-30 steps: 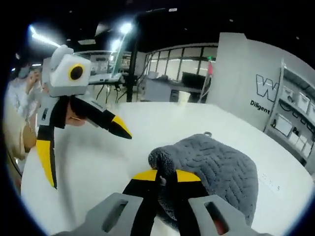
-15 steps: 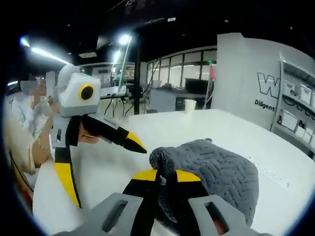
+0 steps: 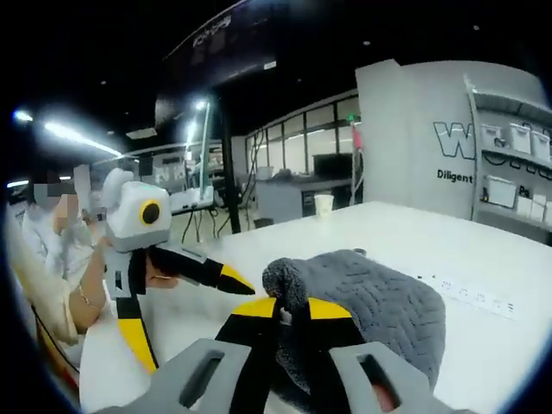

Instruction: Open the folded towel by lifting each exposed corner and separating the folded layers until the towel lies flat within the target outline without major curled edges

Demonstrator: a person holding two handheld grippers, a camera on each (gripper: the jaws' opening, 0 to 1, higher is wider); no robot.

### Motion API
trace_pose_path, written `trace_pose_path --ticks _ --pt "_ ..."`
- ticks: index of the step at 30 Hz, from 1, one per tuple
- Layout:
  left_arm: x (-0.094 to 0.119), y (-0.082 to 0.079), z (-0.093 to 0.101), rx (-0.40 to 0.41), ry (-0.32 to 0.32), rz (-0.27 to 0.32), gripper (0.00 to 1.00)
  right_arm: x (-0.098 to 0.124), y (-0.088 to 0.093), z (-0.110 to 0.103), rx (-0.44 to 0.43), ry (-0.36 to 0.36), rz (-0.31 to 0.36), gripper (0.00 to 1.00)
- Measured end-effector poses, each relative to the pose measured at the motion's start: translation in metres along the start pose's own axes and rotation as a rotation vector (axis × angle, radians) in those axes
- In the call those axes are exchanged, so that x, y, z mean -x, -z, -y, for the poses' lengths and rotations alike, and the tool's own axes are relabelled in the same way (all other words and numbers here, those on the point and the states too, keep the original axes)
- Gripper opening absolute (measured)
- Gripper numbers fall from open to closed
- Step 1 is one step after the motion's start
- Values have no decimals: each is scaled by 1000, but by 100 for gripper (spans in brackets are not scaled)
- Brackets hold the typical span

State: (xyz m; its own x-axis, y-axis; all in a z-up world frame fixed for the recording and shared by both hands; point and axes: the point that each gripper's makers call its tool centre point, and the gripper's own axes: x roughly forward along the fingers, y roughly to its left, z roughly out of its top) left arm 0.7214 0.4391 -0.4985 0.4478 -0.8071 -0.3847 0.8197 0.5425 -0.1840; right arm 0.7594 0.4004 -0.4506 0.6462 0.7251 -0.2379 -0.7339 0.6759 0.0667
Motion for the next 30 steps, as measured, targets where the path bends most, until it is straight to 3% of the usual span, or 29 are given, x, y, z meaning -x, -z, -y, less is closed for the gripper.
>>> trace_pose_path --ticks 14,30 --pt "-1 1 1 -13 -9 -6 94 45 -26 39 -73 132 168 4" --pt "-3 6 1 -9 -7 -26 94 99 -28 97 -117 331 266 4"
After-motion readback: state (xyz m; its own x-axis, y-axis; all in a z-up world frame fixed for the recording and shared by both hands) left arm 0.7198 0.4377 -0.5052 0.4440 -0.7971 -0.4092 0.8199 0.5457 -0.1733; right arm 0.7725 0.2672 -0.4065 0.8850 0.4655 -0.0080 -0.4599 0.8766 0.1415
